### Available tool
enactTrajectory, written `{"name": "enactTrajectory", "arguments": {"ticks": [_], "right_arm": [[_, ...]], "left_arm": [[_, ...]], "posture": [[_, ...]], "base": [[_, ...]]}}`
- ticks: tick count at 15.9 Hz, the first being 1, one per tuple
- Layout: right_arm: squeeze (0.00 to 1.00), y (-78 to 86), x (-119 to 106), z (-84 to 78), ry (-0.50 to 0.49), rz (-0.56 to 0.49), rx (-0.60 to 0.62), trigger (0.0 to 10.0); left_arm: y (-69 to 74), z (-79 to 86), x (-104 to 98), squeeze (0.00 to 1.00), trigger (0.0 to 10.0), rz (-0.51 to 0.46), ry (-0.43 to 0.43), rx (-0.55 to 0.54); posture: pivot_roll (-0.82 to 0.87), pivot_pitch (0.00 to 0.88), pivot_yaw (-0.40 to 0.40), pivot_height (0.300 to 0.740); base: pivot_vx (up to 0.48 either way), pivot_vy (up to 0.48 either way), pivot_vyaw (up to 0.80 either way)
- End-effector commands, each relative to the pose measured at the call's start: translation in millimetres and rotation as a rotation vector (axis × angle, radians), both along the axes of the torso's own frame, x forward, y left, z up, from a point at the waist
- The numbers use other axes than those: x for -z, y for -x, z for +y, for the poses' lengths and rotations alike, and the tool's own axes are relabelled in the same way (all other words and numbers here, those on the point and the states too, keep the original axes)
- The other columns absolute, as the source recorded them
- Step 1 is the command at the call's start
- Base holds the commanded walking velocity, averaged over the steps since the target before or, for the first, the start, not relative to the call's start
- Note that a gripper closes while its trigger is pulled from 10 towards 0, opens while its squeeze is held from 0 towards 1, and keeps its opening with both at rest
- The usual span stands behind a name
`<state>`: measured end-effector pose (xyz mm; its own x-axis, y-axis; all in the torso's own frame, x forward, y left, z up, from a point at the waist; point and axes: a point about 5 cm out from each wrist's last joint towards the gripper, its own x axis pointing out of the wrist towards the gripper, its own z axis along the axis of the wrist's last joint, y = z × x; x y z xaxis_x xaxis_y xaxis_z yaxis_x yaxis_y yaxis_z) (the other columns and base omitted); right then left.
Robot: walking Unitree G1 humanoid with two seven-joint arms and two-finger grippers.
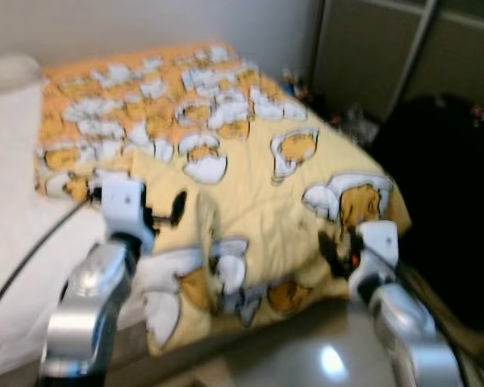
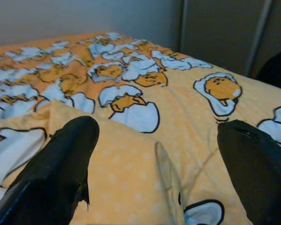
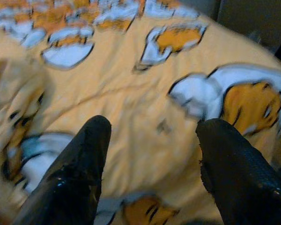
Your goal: Clean up the room
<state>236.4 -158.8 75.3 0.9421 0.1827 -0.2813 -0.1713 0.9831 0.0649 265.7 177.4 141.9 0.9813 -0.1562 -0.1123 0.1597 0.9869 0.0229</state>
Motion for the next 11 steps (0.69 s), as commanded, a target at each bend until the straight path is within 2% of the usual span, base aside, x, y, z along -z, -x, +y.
{"name": "enactTrajectory", "arguments": {"ticks": [1,6,11], "right_arm": [[0.00,-4.1,-6,4.8,-0.016,-0.031,-0.008,10.0],[0.00,-3.4,-4,1.5,-0.011,-0.025,-0.008,10.0],[0.00,-4.6,-6,1.2,-0.004,-0.027,-0.022,10.0]], "left_arm": [[1.1,6.6,1,0.00,10.0,0.016,-0.013,-0.016],[7.3,8.9,11,0.00,10.0,0.059,-0.025,-0.012],[7.8,7.7,12,0.00,10.0,0.063,-0.021,-0.005]], "posture": [[0.01,0.007,0.058,0.740],[0.01,0.012,0.052,0.740],[0.00,0.010,0.048,0.740]], "base": [[0.000,0.330,0.00],[0.000,0.330,0.00],[0.000,0.332,0.00]]}}
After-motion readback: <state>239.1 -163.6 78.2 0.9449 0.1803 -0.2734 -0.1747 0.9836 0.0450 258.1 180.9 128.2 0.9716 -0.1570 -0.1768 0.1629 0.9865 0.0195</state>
